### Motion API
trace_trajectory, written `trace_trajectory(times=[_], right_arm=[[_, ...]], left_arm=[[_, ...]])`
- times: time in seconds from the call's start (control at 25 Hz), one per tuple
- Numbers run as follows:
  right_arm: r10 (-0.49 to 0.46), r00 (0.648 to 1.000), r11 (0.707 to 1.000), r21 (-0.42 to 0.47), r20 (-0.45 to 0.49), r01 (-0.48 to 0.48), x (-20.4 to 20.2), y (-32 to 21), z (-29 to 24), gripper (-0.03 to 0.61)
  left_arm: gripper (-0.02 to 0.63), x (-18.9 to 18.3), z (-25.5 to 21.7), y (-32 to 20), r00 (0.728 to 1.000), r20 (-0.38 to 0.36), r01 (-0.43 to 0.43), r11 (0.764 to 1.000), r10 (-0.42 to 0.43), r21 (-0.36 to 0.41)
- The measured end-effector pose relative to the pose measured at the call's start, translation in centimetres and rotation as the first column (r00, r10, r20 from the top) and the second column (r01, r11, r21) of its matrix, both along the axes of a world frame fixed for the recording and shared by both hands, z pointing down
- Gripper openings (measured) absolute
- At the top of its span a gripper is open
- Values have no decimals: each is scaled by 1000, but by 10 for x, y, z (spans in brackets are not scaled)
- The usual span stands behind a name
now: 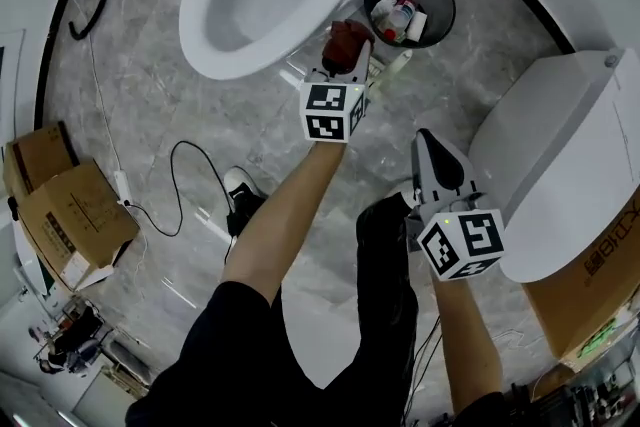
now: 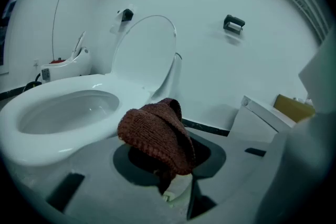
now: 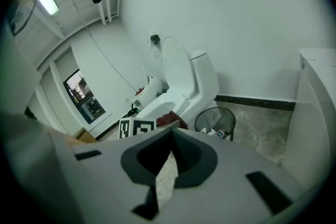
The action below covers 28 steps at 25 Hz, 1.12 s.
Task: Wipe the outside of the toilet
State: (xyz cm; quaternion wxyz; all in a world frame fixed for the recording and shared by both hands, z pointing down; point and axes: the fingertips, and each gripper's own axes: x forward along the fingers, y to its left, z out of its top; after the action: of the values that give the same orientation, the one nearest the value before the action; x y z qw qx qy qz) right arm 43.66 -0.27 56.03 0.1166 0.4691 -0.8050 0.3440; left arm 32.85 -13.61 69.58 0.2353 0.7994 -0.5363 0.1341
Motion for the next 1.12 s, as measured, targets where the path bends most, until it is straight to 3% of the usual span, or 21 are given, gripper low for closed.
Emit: trace_trajectory(times=[0.24, 0.52, 0.68, 0.92, 1.12], right_arm=[[-20, 1000, 999, -39, -21, 20, 14, 17, 52, 2], [-49, 998, 998, -43, -29, 48, 21, 15, 71, 2], [-51, 998, 998, -47, -24, 50, 12, 12, 74, 1], [-70, 997, 996, -58, -22, 69, -1, 14, 79, 2], [-92, 995, 993, -74, -34, 89, -15, 24, 82, 2]], left_arm=[[112, 0, 41, -30, 999, 24, 29, 1000, -29, 0], [112, 0, 71, -46, 991, -29, 129, 991, -129, -19], [110, -18, 75, -57, 979, -78, 189, 982, -190, -16], [104, -30, 76, -53, 969, -80, 236, 972, -236, -2], [104, -40, 74, -41, 972, -79, 221, 975, -221, -9]])
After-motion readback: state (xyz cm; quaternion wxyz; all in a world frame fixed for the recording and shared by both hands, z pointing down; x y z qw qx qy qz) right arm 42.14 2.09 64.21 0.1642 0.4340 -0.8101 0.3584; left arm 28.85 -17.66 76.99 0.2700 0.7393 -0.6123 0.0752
